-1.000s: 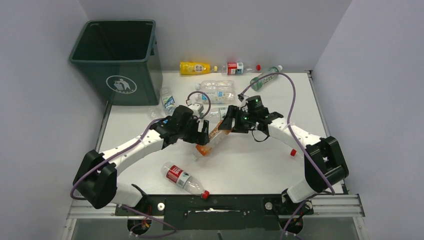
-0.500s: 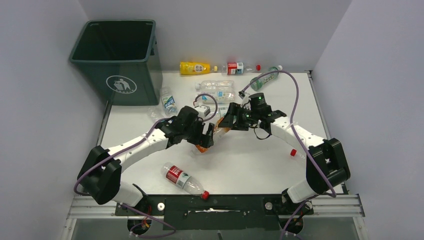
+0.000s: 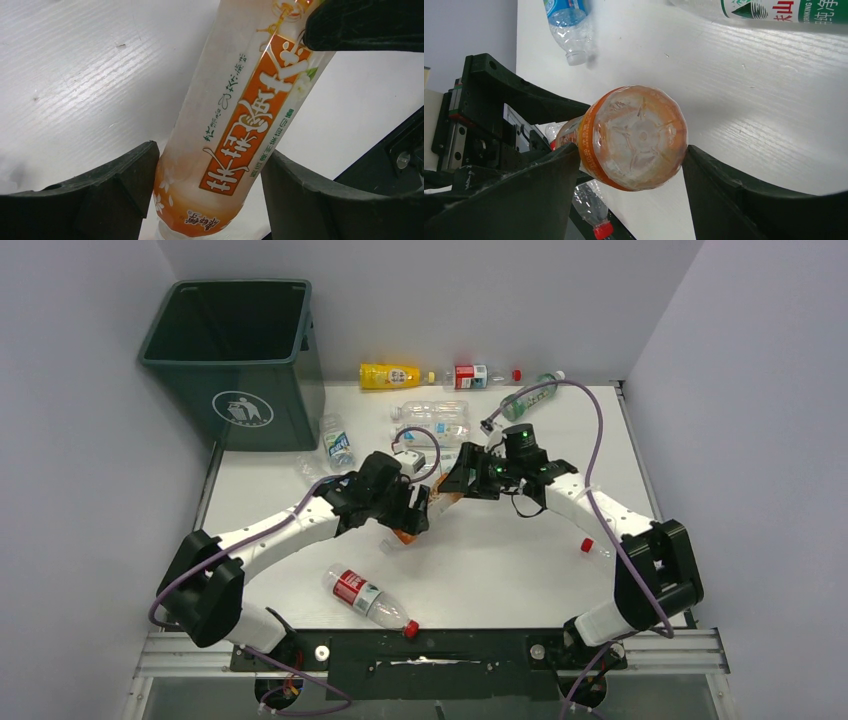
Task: Put the plastic bottles in the bin
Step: Place the plastic bottle in the trash bin.
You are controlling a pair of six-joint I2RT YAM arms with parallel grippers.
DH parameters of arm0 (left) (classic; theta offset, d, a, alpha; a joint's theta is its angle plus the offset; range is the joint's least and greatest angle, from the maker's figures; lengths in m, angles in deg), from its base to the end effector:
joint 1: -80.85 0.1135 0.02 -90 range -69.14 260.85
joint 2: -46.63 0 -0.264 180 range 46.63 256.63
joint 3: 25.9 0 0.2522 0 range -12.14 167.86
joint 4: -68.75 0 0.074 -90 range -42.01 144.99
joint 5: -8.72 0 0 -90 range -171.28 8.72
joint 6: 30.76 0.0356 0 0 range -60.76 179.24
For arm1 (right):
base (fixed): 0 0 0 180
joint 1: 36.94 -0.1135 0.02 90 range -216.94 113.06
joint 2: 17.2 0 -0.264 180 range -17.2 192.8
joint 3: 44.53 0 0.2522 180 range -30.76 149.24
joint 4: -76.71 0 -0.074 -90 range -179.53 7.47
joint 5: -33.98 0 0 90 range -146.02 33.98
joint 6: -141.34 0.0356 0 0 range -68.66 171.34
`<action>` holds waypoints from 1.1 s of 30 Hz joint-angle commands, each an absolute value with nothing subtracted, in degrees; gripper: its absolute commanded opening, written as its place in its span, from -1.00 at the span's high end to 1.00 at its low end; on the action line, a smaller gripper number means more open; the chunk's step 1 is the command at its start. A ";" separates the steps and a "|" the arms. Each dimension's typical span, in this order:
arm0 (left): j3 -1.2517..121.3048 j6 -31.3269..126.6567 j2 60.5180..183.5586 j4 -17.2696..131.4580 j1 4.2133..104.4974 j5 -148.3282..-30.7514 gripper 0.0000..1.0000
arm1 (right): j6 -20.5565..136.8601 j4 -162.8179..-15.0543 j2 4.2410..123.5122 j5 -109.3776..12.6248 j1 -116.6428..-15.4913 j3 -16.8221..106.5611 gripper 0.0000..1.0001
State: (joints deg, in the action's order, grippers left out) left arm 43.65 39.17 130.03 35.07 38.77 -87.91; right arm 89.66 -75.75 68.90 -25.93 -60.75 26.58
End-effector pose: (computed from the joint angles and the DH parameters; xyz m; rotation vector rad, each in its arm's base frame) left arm 0.2261 -0.2097 0.2347 0.5309 2.4361 -0.6236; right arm 0.2882 0.1467 0.2408 0.0222 2.4746 1.1234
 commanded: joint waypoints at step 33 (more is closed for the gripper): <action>87.21 49.32 141.15 20.98 54.78 -85.16 -0.26 | 86.40 -70.46 46.84 -29.17 -55.26 15.75 -0.96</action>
